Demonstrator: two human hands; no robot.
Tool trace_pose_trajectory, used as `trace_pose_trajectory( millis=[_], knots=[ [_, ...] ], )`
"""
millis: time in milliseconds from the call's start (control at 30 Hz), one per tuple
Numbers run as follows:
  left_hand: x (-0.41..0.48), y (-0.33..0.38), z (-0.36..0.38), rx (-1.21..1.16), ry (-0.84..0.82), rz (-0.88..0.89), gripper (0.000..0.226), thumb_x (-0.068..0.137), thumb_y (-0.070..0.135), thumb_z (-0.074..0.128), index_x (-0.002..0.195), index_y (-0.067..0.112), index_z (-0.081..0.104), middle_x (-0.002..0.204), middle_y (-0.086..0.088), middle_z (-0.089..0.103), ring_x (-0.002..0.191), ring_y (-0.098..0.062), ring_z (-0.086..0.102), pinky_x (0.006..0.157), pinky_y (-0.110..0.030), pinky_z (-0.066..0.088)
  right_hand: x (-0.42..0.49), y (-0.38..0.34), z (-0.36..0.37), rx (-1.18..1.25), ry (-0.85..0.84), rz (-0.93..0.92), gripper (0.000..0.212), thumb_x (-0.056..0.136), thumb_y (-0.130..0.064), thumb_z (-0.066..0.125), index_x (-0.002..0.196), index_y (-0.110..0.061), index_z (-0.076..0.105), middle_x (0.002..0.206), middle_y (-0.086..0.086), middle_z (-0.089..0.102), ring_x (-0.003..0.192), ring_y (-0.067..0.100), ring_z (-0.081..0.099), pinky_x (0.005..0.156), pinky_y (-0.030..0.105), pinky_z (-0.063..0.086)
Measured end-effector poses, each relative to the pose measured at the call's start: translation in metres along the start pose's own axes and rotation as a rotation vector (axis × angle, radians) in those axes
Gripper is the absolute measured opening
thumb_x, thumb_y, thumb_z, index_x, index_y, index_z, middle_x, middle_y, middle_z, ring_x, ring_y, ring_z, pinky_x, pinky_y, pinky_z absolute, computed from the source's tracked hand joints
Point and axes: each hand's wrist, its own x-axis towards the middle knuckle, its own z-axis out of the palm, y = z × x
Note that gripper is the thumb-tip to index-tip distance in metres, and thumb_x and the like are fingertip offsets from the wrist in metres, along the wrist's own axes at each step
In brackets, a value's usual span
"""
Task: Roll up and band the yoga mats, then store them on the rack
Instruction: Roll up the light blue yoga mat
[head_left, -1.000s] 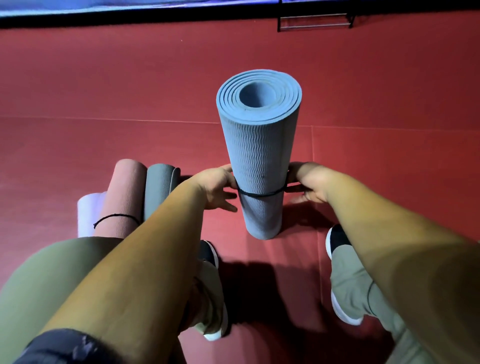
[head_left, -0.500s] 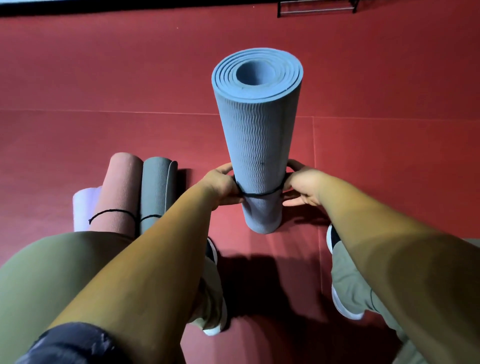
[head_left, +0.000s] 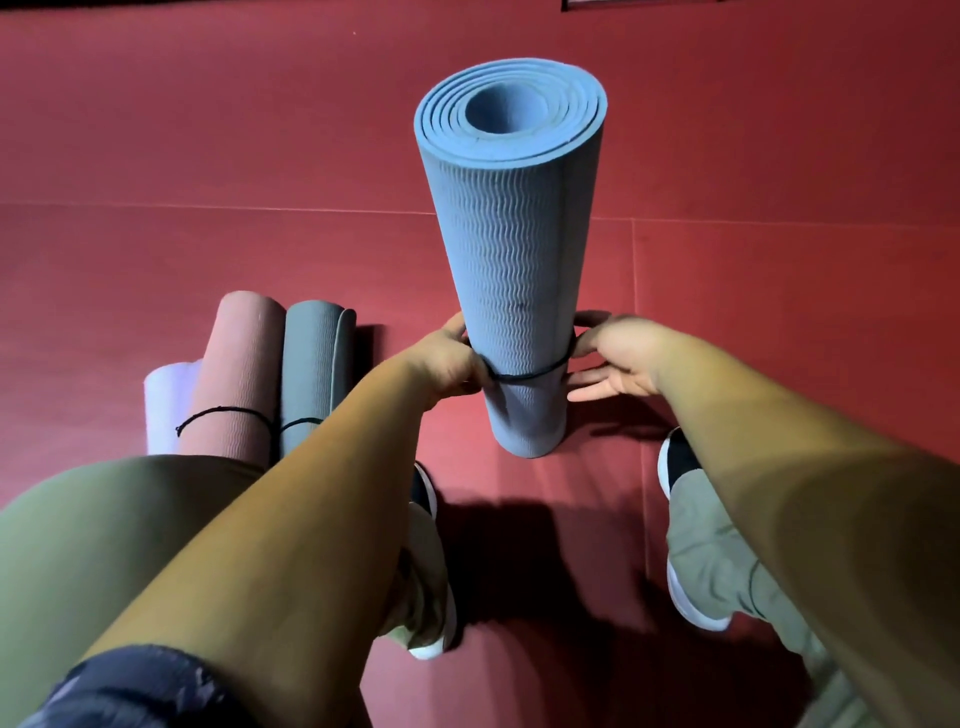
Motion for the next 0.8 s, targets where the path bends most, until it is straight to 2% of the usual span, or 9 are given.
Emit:
trace_pose_trajectory(
  millis=[100,200,300,400,467,567,667,733,800],
  knots=[
    [0.001,-0.006,0.003,0.101,0.030,-0.001,0.088,0.075,-0.020,0.054,0.140,0.039,0.053,0.126,0.003,0.070,0.120,-0.029,0.064,0.102,-0.050,0.059,0.002,0.004,0.008,-0.053,0.057,0.006,0.062,0.095,0.010,0.048,0.133,-0.038,0.059,0.134,0.002,0.067,0.106,0.037,0.072,0.085,0.056,0.063],
    [0.003,-0.009,0.003,0.130,0.000,-0.001,0.096,0.062,-0.006,0.066,0.144,0.043,0.048,0.132,0.001,0.069,0.128,-0.032,0.060,0.098,-0.049,0.058,0.008,0.008,0.016,-0.106,0.128,-0.009,0.067,0.093,0.011,0.044,0.138,-0.037,0.058,0.113,0.007,0.074,0.094,0.034,0.073,0.077,0.049,0.065],
    [0.003,-0.006,0.001,0.143,-0.045,-0.006,0.105,0.054,0.005,0.074,0.146,0.044,0.042,0.137,0.006,0.067,0.129,-0.027,0.057,0.092,-0.042,0.052,0.011,0.008,0.015,-0.082,0.135,-0.013,0.067,0.093,0.012,0.047,0.140,-0.035,0.058,0.108,0.005,0.075,0.090,0.031,0.073,0.081,0.046,0.064],
    [0.005,-0.007,0.000,0.122,-0.092,0.003,0.110,0.055,0.009,0.086,0.148,0.046,0.039,0.142,0.013,0.063,0.130,-0.020,0.055,0.093,-0.043,0.047,0.010,0.007,0.010,-0.083,0.126,-0.013,0.060,0.097,0.009,0.050,0.139,-0.032,0.058,0.114,0.004,0.074,0.094,0.033,0.072,0.091,0.050,0.062],
    [0.005,-0.007,0.001,0.120,-0.109,0.015,0.114,0.056,0.012,0.090,0.151,0.047,0.037,0.145,0.016,0.060,0.129,-0.016,0.054,0.089,-0.041,0.046,0.009,0.006,0.008,-0.106,0.111,-0.008,0.060,0.097,0.008,0.049,0.141,-0.032,0.058,0.123,0.002,0.073,0.097,0.033,0.073,0.091,0.051,0.062],
    [0.007,-0.008,0.004,0.132,-0.064,0.058,0.116,0.063,0.001,0.089,0.157,0.036,0.032,0.138,0.007,0.063,0.121,-0.018,0.058,0.075,-0.033,0.047,0.007,0.006,0.006,-0.132,0.087,-0.017,0.067,0.096,0.006,0.051,0.146,-0.037,0.055,0.130,-0.001,0.072,0.103,0.033,0.074,0.088,0.049,0.062],
    [0.008,-0.009,0.008,0.153,0.010,0.096,0.117,0.063,-0.003,0.089,0.157,0.028,0.028,0.134,0.000,0.063,0.120,-0.027,0.057,0.068,-0.032,0.049,0.003,0.006,0.004,-0.256,0.087,-0.127,0.081,0.091,0.005,0.059,0.150,-0.048,0.047,0.117,0.000,0.078,0.101,0.028,0.078,0.082,0.046,0.065],
    [0.006,-0.007,0.009,0.133,-0.008,0.177,0.121,0.051,0.000,0.092,0.155,0.023,0.033,0.135,-0.003,0.064,0.123,-0.026,0.061,0.073,-0.031,0.055,-0.003,0.004,0.007,-0.411,0.118,-0.252,0.091,0.085,0.004,0.067,0.152,-0.053,0.041,0.113,-0.007,0.077,0.091,0.016,0.077,0.073,0.032,0.065],
    [0.005,-0.001,0.007,0.049,-0.043,0.325,0.113,0.054,-0.008,0.099,0.150,0.013,0.042,0.137,-0.007,0.067,0.125,-0.020,0.067,0.089,-0.032,0.061,-0.008,0.003,0.011,-0.500,0.142,-0.329,0.099,0.080,0.001,0.075,0.156,-0.050,0.036,0.118,-0.014,0.072,0.086,0.009,0.074,0.068,0.023,0.061]
  ],
)
